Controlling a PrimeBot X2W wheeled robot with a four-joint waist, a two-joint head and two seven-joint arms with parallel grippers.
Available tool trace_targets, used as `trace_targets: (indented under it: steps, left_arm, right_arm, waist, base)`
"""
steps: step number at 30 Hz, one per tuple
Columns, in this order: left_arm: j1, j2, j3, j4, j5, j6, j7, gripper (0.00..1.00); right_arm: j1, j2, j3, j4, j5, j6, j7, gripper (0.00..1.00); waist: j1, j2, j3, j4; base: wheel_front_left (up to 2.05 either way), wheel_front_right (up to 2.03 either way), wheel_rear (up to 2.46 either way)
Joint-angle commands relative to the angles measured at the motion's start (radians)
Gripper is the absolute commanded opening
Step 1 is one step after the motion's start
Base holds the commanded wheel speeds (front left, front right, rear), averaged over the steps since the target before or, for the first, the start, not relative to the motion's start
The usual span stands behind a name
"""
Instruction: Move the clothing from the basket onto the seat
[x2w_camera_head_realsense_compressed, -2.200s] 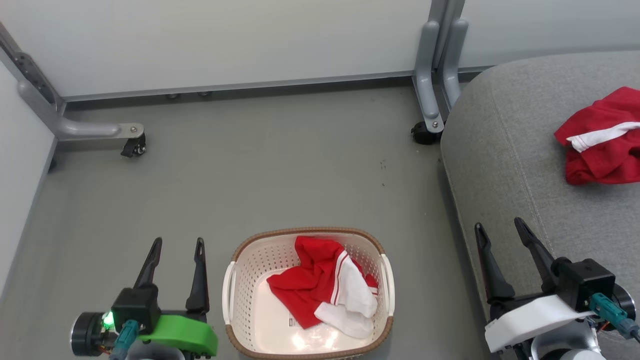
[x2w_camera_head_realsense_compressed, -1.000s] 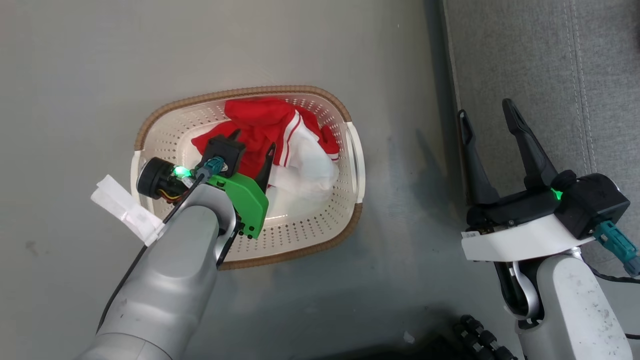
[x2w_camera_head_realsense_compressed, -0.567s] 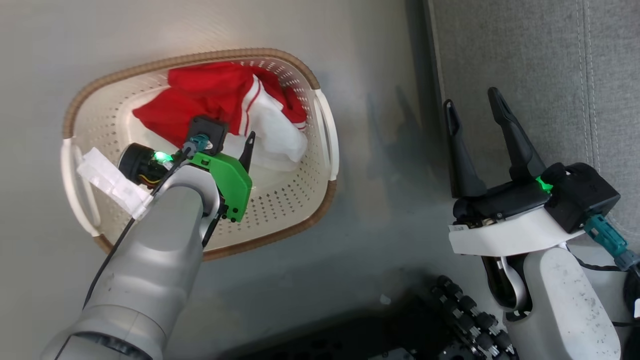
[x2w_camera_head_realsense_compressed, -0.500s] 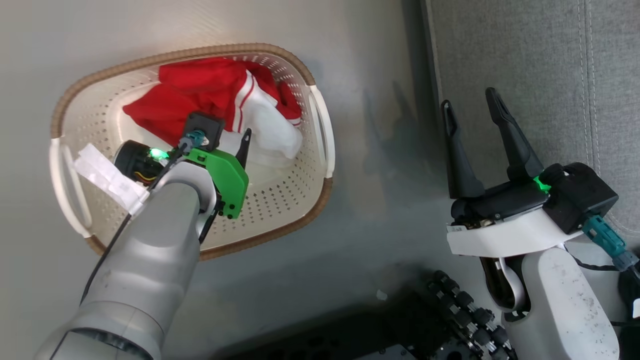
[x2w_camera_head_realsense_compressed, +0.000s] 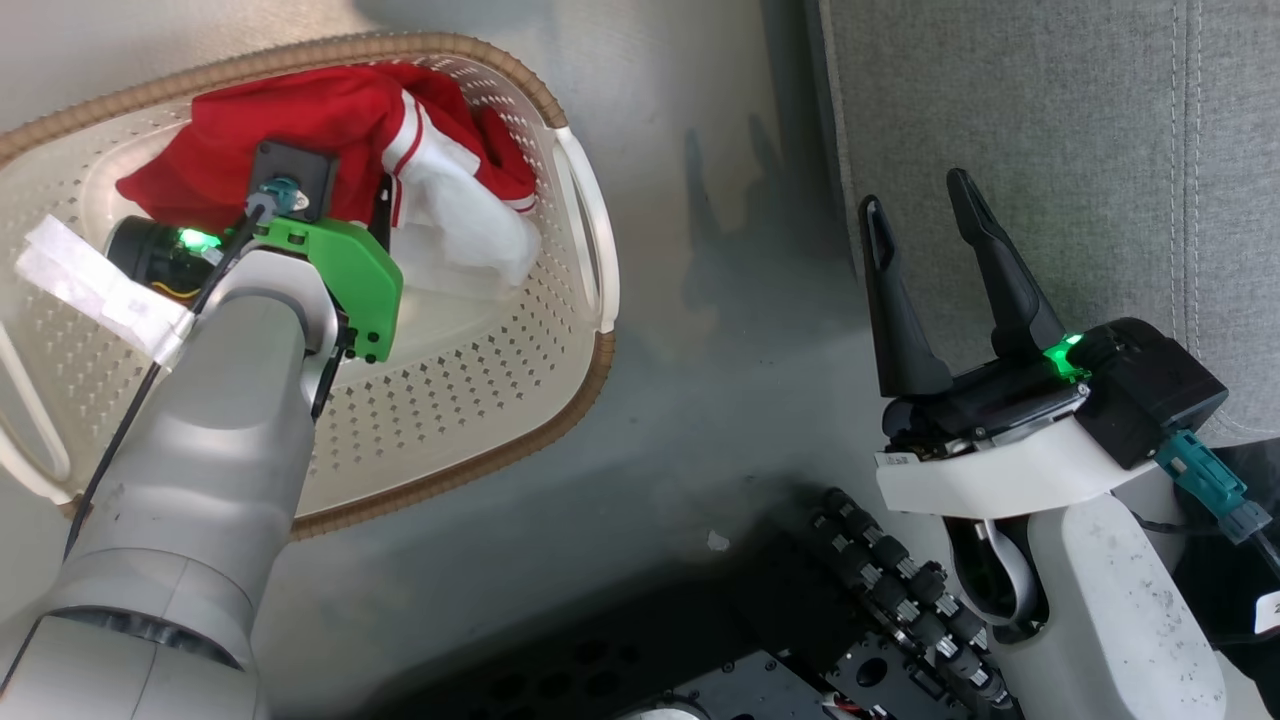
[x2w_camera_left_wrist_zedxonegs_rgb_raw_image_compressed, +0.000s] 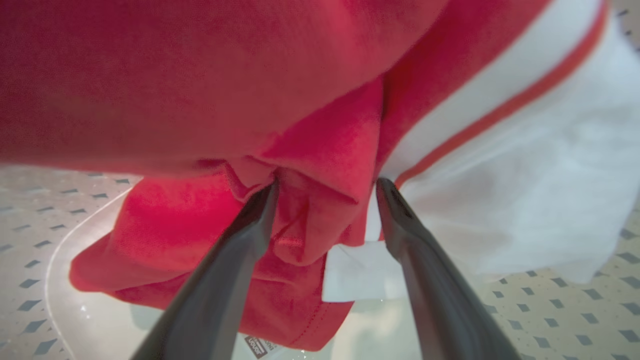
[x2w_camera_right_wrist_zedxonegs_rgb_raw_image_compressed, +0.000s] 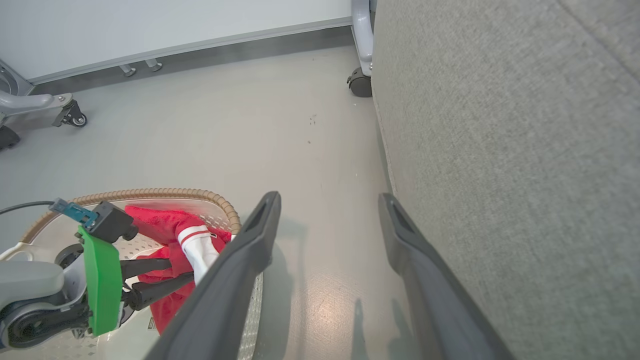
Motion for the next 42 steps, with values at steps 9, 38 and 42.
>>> trace_targets:
  steps: [9,38,42]
  left_arm:
    - [-0.054,0.009,0.028,0.013,-0.044,0.029,0.021,1.0]
    - [0.084,0.044,0.029,-0.12,-0.063,0.014,-0.079,0.0]
    - [0.171,0.041,0.046,-0.245,-0.047,0.027,-0.077,0.0]
  right_arm:
    - [0.019,0.001,0.007,-0.003,0.025,-0.001,-0.01,1.0]
    - [-0.004,0.0,-0.018,0.037,0.001,-0.001,-0.014,1.0]
    - [0.008,-0.005,-0.03,0.04,-0.017,-0.001,-0.009,1.0]
  waist:
    - [-0.0001,0.0,0.021,-0.017]
    - [-0.0001,0.0,-0.086,0.007]
    - [-0.0001,0.0,-0.141,0.04]
  base:
    - [0.0,0.0,0.0]
    - [0.0,0.0,0.0]
    - [0.0,0.0,0.0]
